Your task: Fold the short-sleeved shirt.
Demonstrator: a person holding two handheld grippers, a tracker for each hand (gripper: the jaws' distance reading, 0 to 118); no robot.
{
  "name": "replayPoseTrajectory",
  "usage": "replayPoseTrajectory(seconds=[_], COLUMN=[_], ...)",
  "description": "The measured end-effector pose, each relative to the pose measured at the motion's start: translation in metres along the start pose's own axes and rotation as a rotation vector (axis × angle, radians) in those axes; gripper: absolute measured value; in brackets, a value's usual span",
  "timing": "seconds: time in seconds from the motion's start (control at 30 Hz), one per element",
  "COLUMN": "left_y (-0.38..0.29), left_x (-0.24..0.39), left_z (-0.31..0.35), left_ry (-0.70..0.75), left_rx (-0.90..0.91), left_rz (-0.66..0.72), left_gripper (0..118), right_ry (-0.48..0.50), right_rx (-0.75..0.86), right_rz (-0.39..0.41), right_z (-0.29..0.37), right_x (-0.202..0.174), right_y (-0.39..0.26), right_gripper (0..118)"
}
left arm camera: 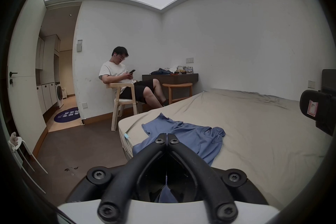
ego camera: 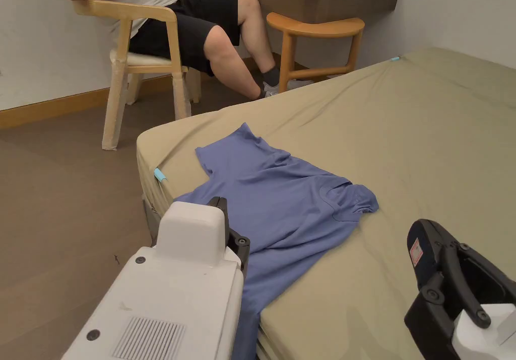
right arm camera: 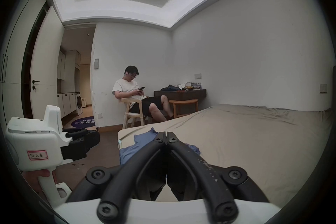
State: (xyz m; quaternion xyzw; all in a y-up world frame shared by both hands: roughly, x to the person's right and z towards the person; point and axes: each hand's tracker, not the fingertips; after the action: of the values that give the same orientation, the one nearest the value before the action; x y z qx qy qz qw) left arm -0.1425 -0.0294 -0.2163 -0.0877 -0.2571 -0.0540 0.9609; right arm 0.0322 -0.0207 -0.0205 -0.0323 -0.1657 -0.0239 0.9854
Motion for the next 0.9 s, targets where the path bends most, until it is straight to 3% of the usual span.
replayPoseTrajectory(seconds=[0.13, 0.37, 0.4, 0.43, 0.47, 0.5, 0.57, 0.63, 0.7, 0.83, 0.9], left_y=[-0.015, -0.040, -0.043, -0.046, -0.050, -0.053, -0.061, -0.060, -0.063, -0.075, -0.077], left_x=[0.011, 0.024, 0.026, 0.030, 0.033, 0.037, 0.047, 0.056, 0.068, 0.091, 0.096], left_z=[-0.050, -0.159, -0.172, -0.187, -0.202, -0.213, -0.234, -0.250, -0.277, -0.301, -0.303], left_ry=[-0.052, -0.220, -0.245, -0.272, -0.276, -0.278, -0.308, -0.341, -0.408, -0.413, -0.408], left_rx=[-0.052, -0.245, -0.275, -0.307, -0.315, -0.322, -0.372, -0.394, -0.586, -0.707, -0.677], left_rz=[0.007, 0.061, 0.061, 0.062, 0.062, 0.061, 0.033, 0.009, -0.062, -0.163, -0.159], left_gripper=[0, 1, 19, 54, 54, 68, 118, 110, 113, 114, 118], right_ry=[0.001, -0.004, -0.006, -0.006, -0.008, -0.009, -0.012, -0.030, -0.050, -0.092, -0.107], right_rx=[-0.030, -0.083, -0.088, -0.097, -0.105, -0.112, -0.129, -0.146, -0.168, -0.207, -0.222], right_rz=[0.023, -0.007, -0.009, -0.014, -0.022, -0.029, -0.045, -0.053, -0.060, -0.115, -0.150], right_z=[-0.008, -0.019, -0.020, -0.021, -0.022, -0.022, -0.023, -0.022, -0.021, -0.016, -0.012], right_x=[0.010, 0.041, 0.045, 0.051, 0.058, 0.063, 0.075, 0.086, 0.099, 0.123, 0.135], right_y=[-0.009, -0.021, -0.023, -0.025, -0.027, -0.029, -0.035, -0.041, -0.049, -0.063, -0.069], right_gripper=[0, 0, 0, 0, 0, 0, 0, 0, 0, 0, 0])
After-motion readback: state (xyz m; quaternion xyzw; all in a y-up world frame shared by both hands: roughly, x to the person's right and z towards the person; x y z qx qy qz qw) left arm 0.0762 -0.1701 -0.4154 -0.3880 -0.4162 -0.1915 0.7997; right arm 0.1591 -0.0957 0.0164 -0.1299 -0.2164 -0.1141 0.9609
